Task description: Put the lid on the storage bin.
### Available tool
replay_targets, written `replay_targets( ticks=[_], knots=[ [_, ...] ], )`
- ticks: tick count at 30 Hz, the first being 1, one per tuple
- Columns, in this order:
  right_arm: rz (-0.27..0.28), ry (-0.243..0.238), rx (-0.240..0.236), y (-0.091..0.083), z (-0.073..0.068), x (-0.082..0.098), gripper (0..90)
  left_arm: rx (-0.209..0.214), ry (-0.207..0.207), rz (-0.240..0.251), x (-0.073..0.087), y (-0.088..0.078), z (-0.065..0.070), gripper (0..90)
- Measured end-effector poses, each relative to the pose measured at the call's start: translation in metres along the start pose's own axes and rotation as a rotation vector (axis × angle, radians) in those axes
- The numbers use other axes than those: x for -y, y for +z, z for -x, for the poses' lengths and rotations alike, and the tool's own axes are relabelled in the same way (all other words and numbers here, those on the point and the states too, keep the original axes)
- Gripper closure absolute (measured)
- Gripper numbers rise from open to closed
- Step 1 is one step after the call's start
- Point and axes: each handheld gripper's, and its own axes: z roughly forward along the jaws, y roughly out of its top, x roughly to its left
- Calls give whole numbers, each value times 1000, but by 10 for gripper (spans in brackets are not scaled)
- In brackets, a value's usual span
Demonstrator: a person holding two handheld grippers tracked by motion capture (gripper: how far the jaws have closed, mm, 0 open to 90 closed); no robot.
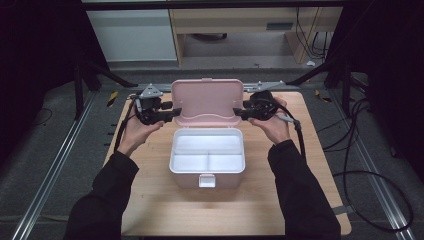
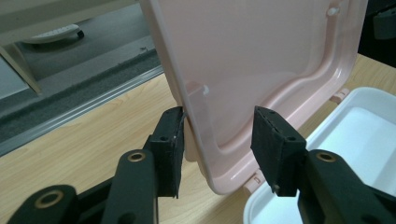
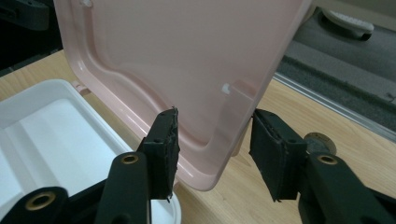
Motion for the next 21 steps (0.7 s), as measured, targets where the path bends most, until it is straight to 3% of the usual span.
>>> replay_targets(
  ticks=[11, 21],
  knots=[
    [34, -15, -10, -22, -13, 13, 643, -14, 47, 5, 9, -20, 16, 609],
    [50, -26, -9, -36, -23, 24, 749, -11, 40, 13, 20, -32, 27, 673]
  ],
)
